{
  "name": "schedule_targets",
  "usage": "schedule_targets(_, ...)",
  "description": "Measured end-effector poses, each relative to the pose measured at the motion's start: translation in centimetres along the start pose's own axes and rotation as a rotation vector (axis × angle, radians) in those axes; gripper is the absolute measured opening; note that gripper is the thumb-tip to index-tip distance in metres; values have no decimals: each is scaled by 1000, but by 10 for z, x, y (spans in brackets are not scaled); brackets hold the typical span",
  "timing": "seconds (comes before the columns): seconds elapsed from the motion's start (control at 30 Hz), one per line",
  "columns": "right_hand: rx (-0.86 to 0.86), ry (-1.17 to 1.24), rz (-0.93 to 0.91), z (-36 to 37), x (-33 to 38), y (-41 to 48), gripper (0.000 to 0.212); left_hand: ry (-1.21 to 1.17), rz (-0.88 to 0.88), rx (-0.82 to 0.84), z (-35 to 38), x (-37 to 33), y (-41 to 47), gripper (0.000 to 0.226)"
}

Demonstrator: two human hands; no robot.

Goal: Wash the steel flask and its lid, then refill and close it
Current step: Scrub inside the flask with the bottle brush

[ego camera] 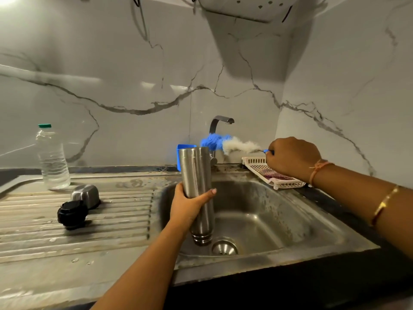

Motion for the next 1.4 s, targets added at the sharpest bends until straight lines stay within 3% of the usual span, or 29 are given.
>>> schedule_targets(0.17,-73,-29,-21,-7,27,32,20,331,112,-85,-9,-4,12,73)
schedule_targets(0.5,-131,-269,-220,-14,122,102,16,388,127,-133,-11,2,16,83)
schedule_targets(0.77,-126,-637,-394,-3,184,140,19,462,148,-108,-5,1,8,71)
schedule_targets(0.9,-69,-542,-347,2,184,149,17,453,147,-112,-5,2,8,72)
schedule_targets(1.13,-165,-394,-195,-21,143,150,9,432,123,-121,-7,2,7,73)
schedule_targets(1.3,-265,-328,-95,-38,119,144,18,451,118,-135,-8,0,7,73)
schedule_targets(1.4,-236,-263,-121,-30,123,132,20,475,98,-139,-9,1,8,73)
Point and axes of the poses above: each hand's wrist, its own y-axis towards the middle knuckle, its own z-axis out of the palm, x = y × z, the point moved 10 cm from there along y, towards the middle knuckle, and after that the axes turned 14 degrees about -y, right-handed, at the moved point
